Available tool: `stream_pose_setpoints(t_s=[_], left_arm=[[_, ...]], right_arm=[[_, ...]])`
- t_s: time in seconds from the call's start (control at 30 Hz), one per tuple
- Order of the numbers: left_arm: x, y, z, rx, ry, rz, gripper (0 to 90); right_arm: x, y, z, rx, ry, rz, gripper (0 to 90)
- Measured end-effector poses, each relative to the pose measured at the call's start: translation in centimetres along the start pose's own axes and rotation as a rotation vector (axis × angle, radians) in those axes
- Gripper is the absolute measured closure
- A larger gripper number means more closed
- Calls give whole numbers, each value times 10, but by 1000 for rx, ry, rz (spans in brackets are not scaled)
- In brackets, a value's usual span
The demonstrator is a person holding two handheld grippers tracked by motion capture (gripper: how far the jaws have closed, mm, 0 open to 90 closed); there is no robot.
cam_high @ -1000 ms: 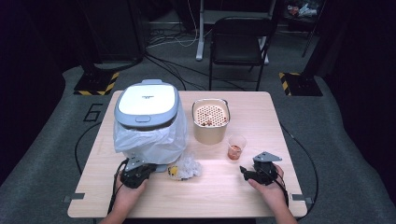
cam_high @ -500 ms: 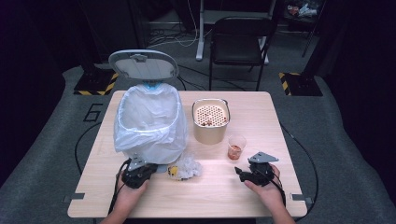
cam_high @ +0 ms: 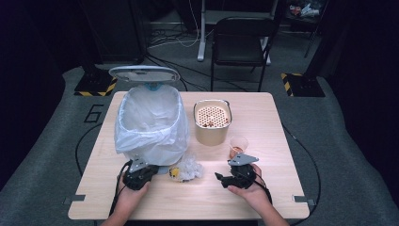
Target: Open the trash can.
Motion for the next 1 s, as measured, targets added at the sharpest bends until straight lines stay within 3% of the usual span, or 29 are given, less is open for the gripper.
stream_pose_setpoints(t_s=[0.1, 0.27, 0.43, 0.7, 0.8, 1.0], left_arm=[[0, 0, 0, 1, -5, 0, 900], [0, 0, 0, 2, -6, 0, 900], [0, 0, 1, 7, -9, -3, 900], [0, 0, 0, 7, -15, -5, 900], [0, 0, 0, 8, -15, -5, 900], [0, 0, 0, 6, -16, -5, 900]], right_arm=[[10, -6, -4, 43, -23, 38, 255], [25, -14, -8, 65, -43, 54, 182], [43, -19, -19, 106, -34, 91, 136], [60, -30, -34, 127, -19, 119, 0], [64, -35, -39, 147, -16, 117, 0], [71, -43, -47, 138, -11, 128, 0]])
Point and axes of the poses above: each handheld gripper's, and its own axes: y roughly backward along the jaws, x roughly out of its top, z roughly to its right, the point moved 1 cm from there along -y, roughly forward along the jaws, and after that the axes turned 13 degrees about y, right-handed, at the moved point
